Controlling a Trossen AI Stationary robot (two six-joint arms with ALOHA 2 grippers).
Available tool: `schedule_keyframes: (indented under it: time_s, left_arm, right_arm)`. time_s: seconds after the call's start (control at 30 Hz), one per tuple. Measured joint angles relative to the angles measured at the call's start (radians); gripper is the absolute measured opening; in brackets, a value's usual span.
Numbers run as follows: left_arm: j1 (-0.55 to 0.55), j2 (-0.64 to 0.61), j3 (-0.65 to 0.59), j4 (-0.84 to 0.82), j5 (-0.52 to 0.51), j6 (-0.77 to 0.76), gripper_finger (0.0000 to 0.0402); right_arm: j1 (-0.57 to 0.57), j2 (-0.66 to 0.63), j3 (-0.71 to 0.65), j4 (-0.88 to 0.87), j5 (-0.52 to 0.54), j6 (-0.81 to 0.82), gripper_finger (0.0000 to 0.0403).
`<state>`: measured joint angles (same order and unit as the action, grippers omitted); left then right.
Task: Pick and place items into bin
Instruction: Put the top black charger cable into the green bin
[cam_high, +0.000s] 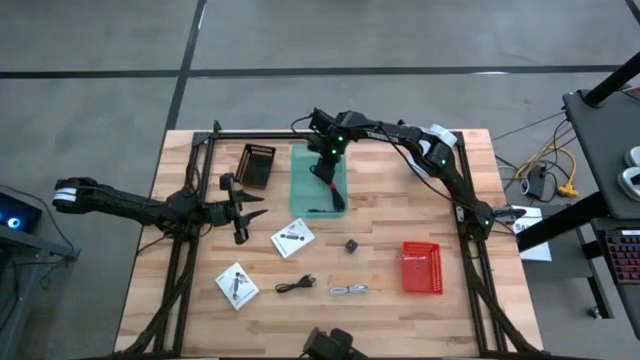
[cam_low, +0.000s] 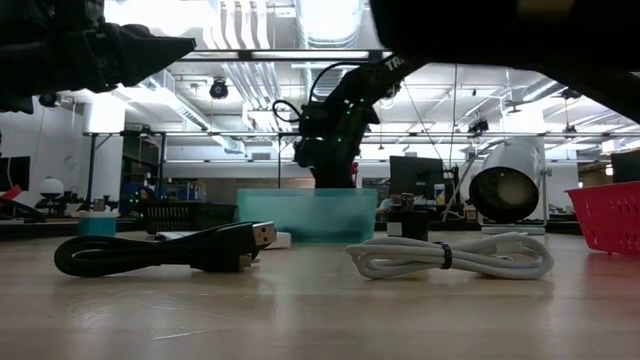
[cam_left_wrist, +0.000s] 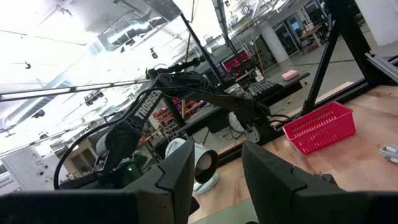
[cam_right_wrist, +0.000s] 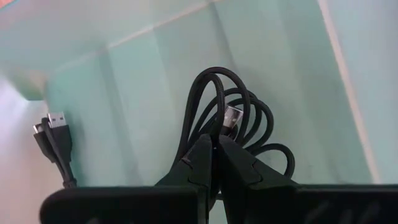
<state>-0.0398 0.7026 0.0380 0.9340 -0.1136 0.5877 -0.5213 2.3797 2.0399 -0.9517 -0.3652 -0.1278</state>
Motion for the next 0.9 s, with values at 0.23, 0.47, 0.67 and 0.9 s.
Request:
schedule_keyframes:
  time_s: [0.23,0.47,0.67,0.9]
  left_arm:
    - [0.0,0.0,0.0,0.0,0.0,0.0,0.0118]
    - [0.0,0.0,0.0,0.0,0.0,0.0,0.0118]
    - [0.0,0.0,0.0,0.0,0.0,0.0,0.0118]
    - [0.0,0.0,0.0,0.0,0.0,0.0,0.0118]
  right_arm:
    - [0.009,-0.042,0.0,-0.021,0.055,0.017,0.0009]
    - [0.031,-0.065,0.0,-0.039,0.072,0.024,0.0009]
    - [0.055,-0.065,-0.012,-0.041,0.243,0.024,0.0009]
    - [0.059,-0.065,-0.028,-0.079,0.243,0.024,0.0009]
